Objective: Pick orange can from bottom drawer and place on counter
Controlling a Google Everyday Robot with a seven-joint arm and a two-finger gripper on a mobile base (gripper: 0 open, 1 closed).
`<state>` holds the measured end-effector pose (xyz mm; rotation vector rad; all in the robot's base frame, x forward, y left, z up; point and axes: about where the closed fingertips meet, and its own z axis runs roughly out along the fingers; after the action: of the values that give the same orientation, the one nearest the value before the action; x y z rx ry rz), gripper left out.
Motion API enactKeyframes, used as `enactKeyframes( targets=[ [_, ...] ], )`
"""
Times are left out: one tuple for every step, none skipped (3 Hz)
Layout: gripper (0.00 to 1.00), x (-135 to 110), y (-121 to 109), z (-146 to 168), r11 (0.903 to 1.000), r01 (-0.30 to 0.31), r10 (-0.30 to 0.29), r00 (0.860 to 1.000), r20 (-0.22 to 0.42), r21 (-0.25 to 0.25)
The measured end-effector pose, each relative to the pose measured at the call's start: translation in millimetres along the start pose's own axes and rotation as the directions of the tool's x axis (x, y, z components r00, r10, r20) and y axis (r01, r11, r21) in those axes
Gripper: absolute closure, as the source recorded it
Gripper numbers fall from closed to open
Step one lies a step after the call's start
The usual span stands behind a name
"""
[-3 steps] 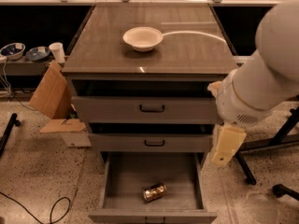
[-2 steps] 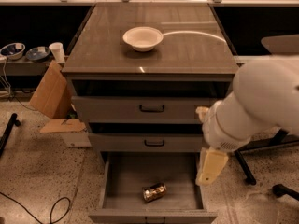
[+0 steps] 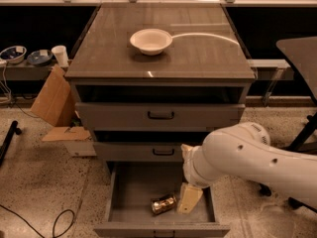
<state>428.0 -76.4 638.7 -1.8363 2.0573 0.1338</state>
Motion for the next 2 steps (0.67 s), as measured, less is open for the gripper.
enactKeyframes(
  targets=[
    [0.0,-2.1,-1.5,60.6,0.9996,-0.027,0.027,0.998,0.056,-0.002],
    [0.0,-8.9,-2.2,145.4,0.9982,-0.054,0.057,0.99,0.128,-0.026]
  ],
)
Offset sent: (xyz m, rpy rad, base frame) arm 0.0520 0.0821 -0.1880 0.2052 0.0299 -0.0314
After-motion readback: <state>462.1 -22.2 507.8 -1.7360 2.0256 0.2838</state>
